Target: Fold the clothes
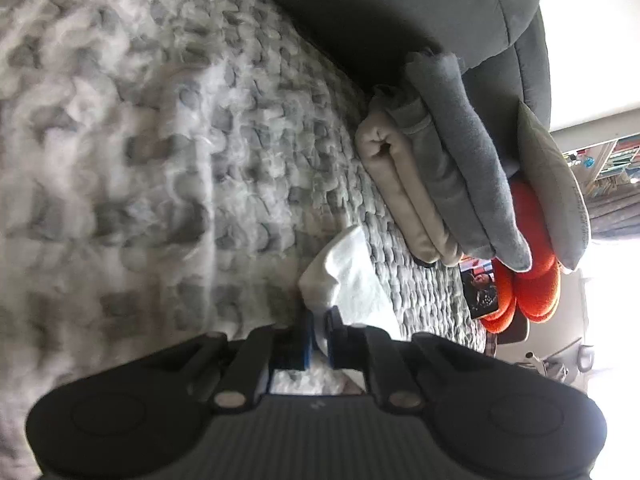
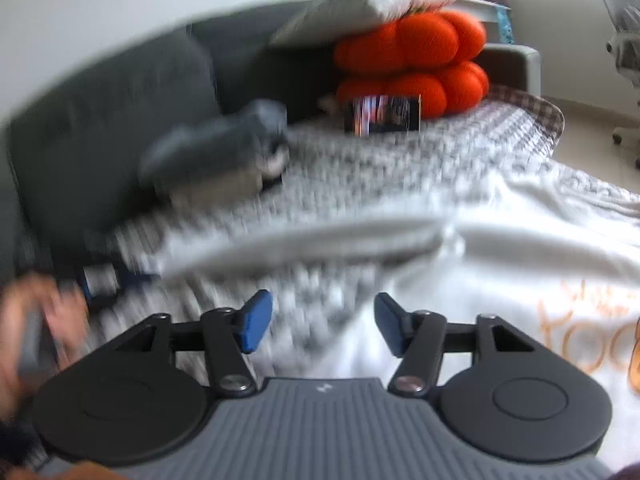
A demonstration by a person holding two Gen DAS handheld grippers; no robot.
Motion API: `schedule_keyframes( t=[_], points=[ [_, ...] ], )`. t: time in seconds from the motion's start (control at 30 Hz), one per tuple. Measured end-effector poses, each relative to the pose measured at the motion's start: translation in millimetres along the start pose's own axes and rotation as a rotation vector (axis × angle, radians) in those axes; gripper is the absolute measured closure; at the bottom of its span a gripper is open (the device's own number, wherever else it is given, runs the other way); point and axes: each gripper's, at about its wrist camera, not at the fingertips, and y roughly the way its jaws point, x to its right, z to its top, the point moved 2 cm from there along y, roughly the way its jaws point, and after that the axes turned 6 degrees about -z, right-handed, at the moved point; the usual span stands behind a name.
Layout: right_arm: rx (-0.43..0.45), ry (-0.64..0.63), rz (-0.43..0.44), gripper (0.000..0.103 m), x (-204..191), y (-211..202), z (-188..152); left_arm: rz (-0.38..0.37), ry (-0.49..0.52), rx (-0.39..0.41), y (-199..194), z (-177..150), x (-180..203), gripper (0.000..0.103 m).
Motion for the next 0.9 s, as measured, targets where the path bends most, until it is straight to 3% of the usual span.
schedule_keyframes(
  t=[0.03, 0.23, 0.5, 0.57, 0.67, 0.73, 0.8, 0.83, 0.9],
  points=[
    [0.0, -0.004, -0.016, 0.028, 4, 1, 9, 0.003, 0.001, -0.009, -1, 1, 0, 0.096],
    [-0.081, -0.141, -0.163, 0.027, 18, 44, 53, 0.017, 0.046, -0.022, -3, 3, 6, 0.095],
    [-0.21, -0.421, -0.199, 0.029, 10, 125, 62, 0.009, 0.101, -0.032, 9, 4, 6, 0.095],
    [-0.249, -0.486, -0.205, 0.035, 6, 145, 59, 0.008, 0.093, -0.053, 9, 7, 5, 0.093],
    [-0.296, -0.553, -0.195, 0.056, 1, 168, 56, 0.011, 0.046, -0.071, 3, 20, 2, 0.083],
    [-0.3, -0.533, -0.166, 0.084, -1, 169, 57, 0.03, 0.054, -0.015, -8, 30, 8, 0.054],
    [-0.287, -0.533, -0.167, 0.091, -3, 169, 57, 0.024, 0.103, 0.017, -11, 37, 19, 0.042],
    [-0.281, -0.534, -0.167, 0.098, -4, 169, 58, 0.017, 0.137, 0.015, -9, 40, 26, 0.039],
    [-0.268, -0.535, -0.168, 0.101, -6, 168, 58, 0.01, 0.203, -0.017, 7, 39, 38, 0.039]
  ],
)
